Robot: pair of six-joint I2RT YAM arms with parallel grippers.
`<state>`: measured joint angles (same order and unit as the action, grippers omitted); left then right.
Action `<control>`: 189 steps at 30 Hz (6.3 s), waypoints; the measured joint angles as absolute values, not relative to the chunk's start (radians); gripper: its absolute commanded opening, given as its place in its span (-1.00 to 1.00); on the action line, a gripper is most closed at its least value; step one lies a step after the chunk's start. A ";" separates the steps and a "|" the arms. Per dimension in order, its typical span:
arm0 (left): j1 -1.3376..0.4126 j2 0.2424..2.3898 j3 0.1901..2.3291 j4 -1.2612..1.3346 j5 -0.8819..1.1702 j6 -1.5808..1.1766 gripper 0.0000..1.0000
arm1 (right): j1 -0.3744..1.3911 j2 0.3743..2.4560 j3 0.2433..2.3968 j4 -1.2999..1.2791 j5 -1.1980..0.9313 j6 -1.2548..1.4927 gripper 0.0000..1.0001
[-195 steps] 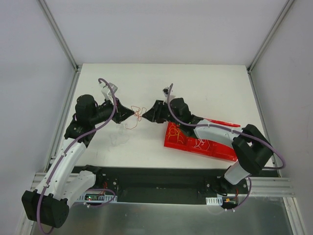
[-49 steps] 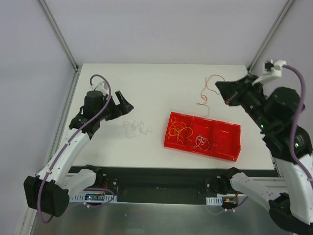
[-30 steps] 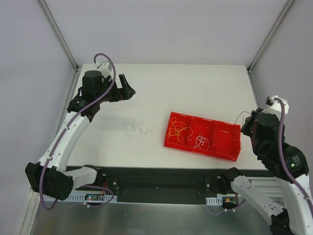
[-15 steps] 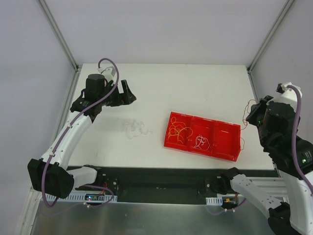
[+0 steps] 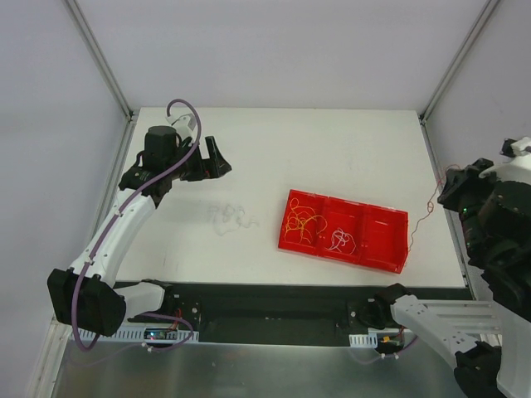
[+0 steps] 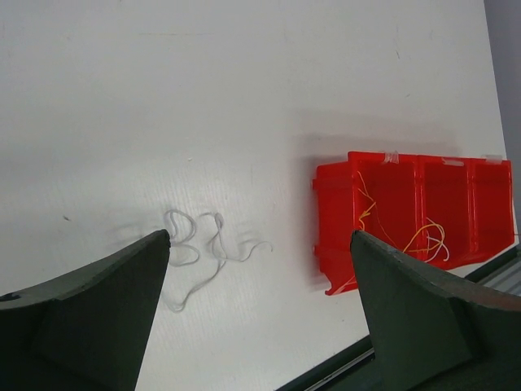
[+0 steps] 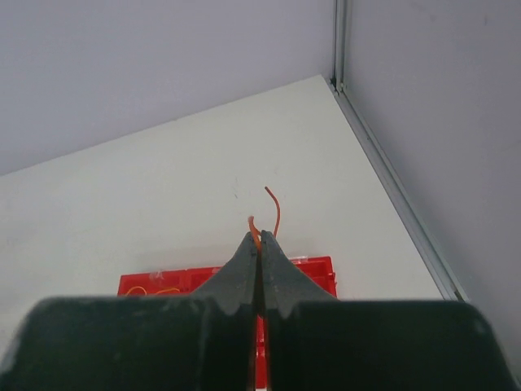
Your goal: Untangle the cables
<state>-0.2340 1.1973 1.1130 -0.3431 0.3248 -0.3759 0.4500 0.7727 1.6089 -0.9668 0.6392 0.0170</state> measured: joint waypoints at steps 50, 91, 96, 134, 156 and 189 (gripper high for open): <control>-0.220 1.202 1.097 -0.319 0.369 -0.379 0.82 | 0.448 0.812 1.979 -0.932 0.663 -0.085 -0.99; -0.220 1.196 1.087 -0.310 0.397 -0.401 0.85 | 0.448 0.685 1.335 -0.894 0.673 0.007 -0.99; -0.220 1.196 1.085 -0.310 0.396 -0.401 0.96 | 0.447 0.685 1.260 -0.869 0.676 0.059 -0.99; -0.220 1.195 1.080 -0.308 0.382 -0.400 0.95 | -0.128 0.973 0.647 -0.616 0.198 0.267 -0.50; -0.187 1.398 1.078 -0.369 0.356 -0.402 0.36 | 0.404 0.762 0.748 -0.453 -0.148 0.150 0.67; 0.060 1.398 0.966 -0.358 0.603 -0.404 0.40 | 0.862 2.108 1.557 -0.503 -0.292 -0.261 -0.67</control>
